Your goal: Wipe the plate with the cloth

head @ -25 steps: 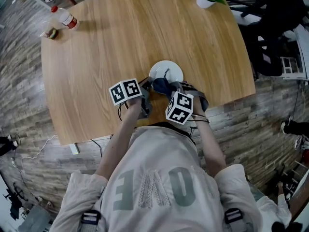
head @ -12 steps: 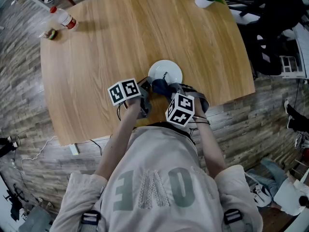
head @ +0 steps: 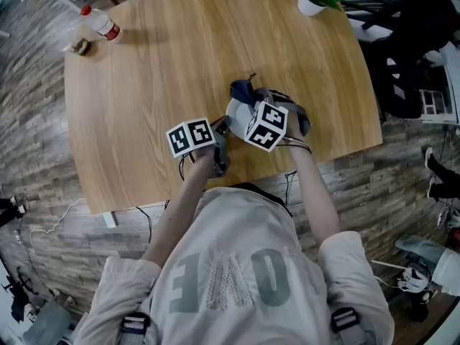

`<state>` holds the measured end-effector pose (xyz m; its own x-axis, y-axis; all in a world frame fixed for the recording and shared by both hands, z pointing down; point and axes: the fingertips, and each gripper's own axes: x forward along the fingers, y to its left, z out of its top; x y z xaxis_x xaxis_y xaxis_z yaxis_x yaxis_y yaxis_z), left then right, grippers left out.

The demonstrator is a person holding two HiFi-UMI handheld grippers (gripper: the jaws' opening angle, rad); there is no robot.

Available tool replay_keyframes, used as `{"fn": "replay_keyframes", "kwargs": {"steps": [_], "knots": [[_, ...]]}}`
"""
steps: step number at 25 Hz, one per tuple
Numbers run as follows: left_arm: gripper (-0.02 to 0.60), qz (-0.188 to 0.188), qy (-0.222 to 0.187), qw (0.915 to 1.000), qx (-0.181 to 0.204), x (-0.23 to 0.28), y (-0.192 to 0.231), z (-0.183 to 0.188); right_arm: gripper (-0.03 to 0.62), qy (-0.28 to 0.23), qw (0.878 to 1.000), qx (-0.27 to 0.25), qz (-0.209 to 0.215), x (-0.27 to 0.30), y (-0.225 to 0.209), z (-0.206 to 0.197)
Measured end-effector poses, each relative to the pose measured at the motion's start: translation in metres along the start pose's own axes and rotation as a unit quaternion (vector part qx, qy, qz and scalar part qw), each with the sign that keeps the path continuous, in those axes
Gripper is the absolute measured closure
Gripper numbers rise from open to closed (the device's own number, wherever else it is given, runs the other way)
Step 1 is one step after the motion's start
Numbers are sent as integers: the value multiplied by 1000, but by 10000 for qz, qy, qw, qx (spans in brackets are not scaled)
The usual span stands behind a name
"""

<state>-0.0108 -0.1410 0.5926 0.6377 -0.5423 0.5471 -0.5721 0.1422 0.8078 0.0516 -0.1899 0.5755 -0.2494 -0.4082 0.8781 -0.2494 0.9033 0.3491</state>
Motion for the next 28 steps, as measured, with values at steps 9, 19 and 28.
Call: {"fn": "replay_keyframes", "kwargs": {"steps": [9, 19, 28], "knots": [[555, 3, 42, 10000, 46, 0, 1, 1, 530, 103, 9997, -175, 122, 11, 7, 3], [555, 15, 45, 10000, 42, 0, 1, 0, 530, -40, 9956, -643, 677, -9, 67, 5], [555, 31, 25, 10000, 37, -1, 2, 1, 530, -145, 9921, -483, 1151, -31, 107, 0]]}}
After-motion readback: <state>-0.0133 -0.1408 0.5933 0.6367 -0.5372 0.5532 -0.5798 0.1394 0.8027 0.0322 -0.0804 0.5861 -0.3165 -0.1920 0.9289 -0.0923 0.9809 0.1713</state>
